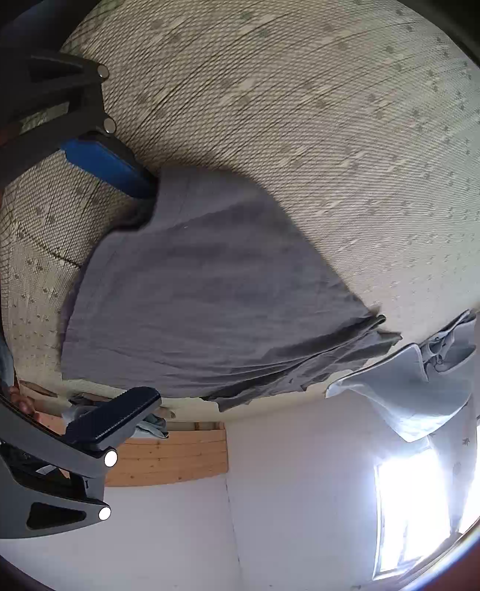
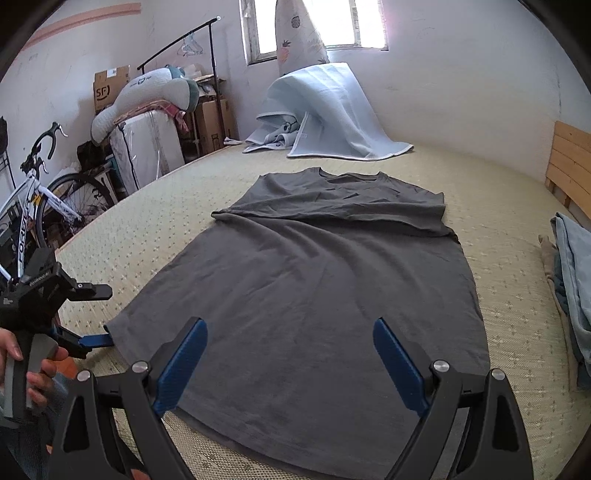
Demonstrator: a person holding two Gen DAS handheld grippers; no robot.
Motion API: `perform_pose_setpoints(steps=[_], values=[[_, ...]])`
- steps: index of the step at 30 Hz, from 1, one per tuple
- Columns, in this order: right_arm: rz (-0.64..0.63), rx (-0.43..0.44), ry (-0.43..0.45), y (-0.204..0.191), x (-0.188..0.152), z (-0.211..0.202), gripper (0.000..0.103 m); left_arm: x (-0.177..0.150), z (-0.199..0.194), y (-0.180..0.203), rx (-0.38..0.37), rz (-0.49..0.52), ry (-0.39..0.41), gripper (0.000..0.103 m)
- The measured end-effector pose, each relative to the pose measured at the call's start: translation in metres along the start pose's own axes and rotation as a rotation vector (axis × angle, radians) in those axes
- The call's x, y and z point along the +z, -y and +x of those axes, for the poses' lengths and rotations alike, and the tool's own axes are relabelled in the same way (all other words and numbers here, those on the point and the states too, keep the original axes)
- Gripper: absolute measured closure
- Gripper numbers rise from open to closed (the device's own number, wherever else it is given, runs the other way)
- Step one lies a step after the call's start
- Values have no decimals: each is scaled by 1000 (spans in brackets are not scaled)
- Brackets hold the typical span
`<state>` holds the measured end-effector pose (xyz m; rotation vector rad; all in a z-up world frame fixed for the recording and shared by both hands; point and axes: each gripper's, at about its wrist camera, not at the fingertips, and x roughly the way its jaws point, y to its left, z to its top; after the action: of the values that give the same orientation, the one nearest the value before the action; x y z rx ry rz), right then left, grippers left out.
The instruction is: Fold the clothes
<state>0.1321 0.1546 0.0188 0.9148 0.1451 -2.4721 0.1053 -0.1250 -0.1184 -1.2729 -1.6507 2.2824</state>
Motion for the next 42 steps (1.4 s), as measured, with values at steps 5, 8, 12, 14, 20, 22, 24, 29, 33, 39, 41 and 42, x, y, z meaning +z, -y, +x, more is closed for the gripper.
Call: perform_pose_setpoints(steps=[5, 8, 12, 14, 20, 22, 24, 29, 33, 39, 41, 42], values=[[3, -2, -4, 1, -1, 2, 9, -2, 5, 0, -4, -12, -11, 0], [0, -2, -5, 1, 0, 3, 9, 2, 6, 1, 8, -7, 9, 0], [-23, -11, -16, -3, -2, 5, 9, 7, 5, 1, 14, -17, 40, 0], [-42, -16, -26, -6, -5, 7, 9, 10, 6, -1, 19, -20, 45, 3], [-103, -14, -41, -18, -9, 11, 9, 10, 3, -9, 67, -69, 58, 32], [-117, -13, -45, -22, -10, 12, 9, 11, -1, -14, 80, -83, 58, 43], [-129, -9, -49, -24, -10, 13, 9, 10, -4, -17, 91, -97, 58, 49], [-144, -1, -60, -28, -11, 16, 9, 6, -8, -24, 127, -126, 59, 67], [-166, 12, -68, -32, -13, 17, 9, 6, -14, -29, 160, -151, 77, 80], [-230, 22, -74, -48, -17, 20, 9, 5, -21, -28, 132, -158, 79, 101], [-272, 13, -79, -58, -21, 24, 9, 5, -24, -21, 102, -130, 85, 101], [-290, 18, -82, -63, -23, 26, 9, 5, -25, -18, 88, -119, 87, 101]])
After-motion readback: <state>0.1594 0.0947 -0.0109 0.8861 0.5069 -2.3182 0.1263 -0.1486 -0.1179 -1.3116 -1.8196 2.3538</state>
